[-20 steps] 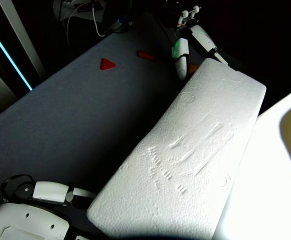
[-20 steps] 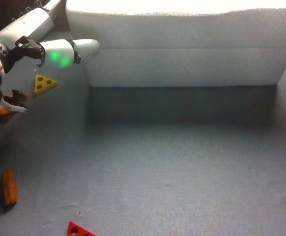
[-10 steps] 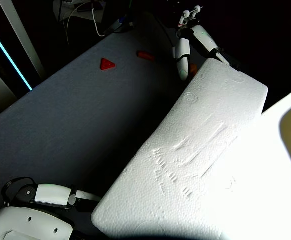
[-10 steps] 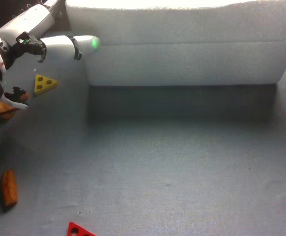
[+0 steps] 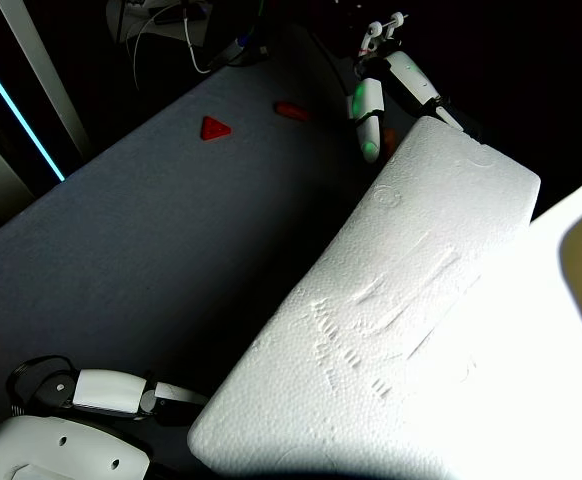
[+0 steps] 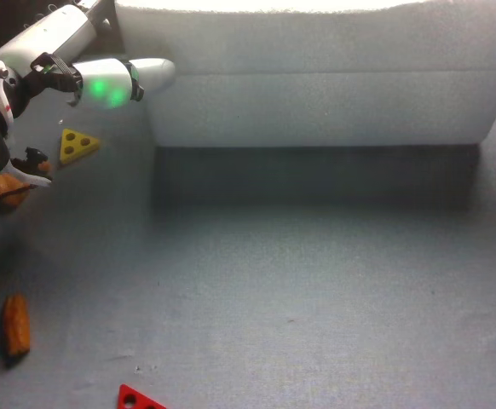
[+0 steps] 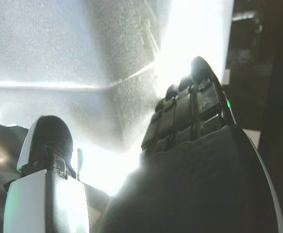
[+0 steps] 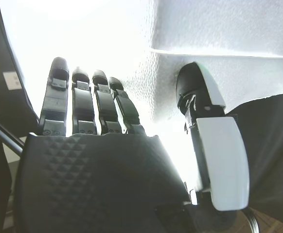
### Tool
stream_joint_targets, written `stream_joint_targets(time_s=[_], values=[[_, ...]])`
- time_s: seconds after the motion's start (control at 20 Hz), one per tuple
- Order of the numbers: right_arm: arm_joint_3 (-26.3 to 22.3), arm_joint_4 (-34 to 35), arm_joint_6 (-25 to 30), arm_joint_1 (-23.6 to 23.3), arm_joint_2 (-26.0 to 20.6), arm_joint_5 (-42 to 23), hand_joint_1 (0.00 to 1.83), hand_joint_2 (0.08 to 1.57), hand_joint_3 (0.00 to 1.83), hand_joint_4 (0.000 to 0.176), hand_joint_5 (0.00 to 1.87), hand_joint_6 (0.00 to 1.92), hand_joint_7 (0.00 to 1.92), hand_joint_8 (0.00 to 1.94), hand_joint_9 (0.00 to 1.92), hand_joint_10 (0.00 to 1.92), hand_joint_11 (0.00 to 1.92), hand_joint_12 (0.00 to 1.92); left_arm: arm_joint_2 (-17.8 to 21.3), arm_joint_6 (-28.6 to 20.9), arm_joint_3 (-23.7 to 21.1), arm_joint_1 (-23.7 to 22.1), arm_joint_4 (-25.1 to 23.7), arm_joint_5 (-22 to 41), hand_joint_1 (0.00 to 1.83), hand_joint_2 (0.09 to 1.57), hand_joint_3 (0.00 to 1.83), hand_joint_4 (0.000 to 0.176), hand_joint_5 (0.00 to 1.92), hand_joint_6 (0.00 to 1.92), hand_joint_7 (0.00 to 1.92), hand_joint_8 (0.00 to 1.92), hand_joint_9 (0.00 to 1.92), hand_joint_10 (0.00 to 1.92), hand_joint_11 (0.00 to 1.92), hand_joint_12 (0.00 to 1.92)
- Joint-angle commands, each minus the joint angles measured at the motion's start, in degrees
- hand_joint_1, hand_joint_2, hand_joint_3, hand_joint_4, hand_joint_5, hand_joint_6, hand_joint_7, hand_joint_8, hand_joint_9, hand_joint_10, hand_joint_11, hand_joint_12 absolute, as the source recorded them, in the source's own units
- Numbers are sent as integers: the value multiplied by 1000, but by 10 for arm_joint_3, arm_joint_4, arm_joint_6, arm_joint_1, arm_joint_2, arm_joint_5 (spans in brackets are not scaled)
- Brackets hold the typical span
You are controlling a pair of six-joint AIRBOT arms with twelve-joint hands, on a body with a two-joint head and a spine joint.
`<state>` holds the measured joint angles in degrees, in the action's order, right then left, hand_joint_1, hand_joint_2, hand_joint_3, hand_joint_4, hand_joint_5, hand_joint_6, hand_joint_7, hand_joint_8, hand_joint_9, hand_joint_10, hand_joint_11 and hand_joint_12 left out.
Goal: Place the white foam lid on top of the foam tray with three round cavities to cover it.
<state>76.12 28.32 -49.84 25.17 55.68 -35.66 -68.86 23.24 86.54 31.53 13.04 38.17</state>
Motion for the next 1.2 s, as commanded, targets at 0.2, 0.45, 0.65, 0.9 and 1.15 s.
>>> stream_joint_targets(time_s=[0.2, 0.45, 0.65, 0.9, 1.15], values=[[8, -6, -4, -8, 0, -60, 426, 1291, 1, 0, 0, 0, 0, 0, 0, 0, 0, 321, -11, 0, 3, -4, -25, 38, 524, 1075, 0, 43, 6, 1, 0, 0, 0, 0, 0, 919], [6, 14, -9, 11, -2, -56, 603, 1227, 0, 0, 0, 0, 0, 0, 0, 0, 0, 0, -4, 0, -2, 9, -20, 39, 504, 1039, 0, 44, 18, 1, 0, 0, 0, 0, 0, 941], [-3, 30, -17, 25, -10, -58, 634, 1136, 0, 0, 0, 0, 0, 0, 0, 0, 0, 0, 7, 0, -10, 26, -9, 47, 511, 1035, 1, 37, 17, 1, 0, 0, 0, 0, 0, 634], [-8, 44, -18, 43, -11, -64, 642, 1122, 0, 0, 0, 0, 0, 0, 0, 0, 0, 0, 10, 4, -11, 38, 4, 49, 537, 1034, 0, 29, 16, 1, 0, 0, 0, 0, 0, 701], [-10, 54, -18, 52, -17, -68, 630, 1143, 0, 0, 0, 0, 0, 0, 0, 0, 0, 0, 11, 8, -9, 42, 13, 46, 527, 1044, 2, 40, 3, 0, 0, 0, 0, 0, 0, 634]])
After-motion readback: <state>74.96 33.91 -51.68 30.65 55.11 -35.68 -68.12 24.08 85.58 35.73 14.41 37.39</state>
